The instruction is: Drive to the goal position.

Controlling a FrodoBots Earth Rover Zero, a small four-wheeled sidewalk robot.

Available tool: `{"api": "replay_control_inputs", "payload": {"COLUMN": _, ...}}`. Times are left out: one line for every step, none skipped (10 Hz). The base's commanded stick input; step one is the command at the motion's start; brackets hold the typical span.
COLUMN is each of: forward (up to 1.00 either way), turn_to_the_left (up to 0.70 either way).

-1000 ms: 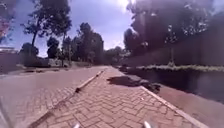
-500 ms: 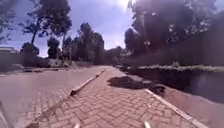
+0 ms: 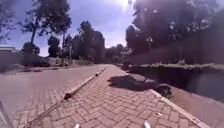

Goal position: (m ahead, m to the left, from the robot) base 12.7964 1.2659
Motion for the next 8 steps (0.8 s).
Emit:
{"api": "replay_control_inputs", "payload": {"forward": 0.70, "turn_to_the_left": 0.00}}
{"api": "replay_control_inputs", "payload": {"forward": 0.70, "turn_to_the_left": 0.00}}
{"api": "replay_control_inputs", "payload": {"forward": 0.70, "turn_to_the_left": 0.00}}
{"api": "replay_control_inputs", "payload": {"forward": 0.70, "turn_to_the_left": 0.00}}
{"api": "replay_control_inputs", "payload": {"forward": 0.70, "turn_to_the_left": 0.00}}
{"api": "replay_control_inputs", "payload": {"forward": 0.70, "turn_to_the_left": 0.00}}
{"api": "replay_control_inputs", "payload": {"forward": 0.70, "turn_to_the_left": 0.00}}
{"api": "replay_control_inputs", "payload": {"forward": 0.70, "turn_to_the_left": 0.00}}
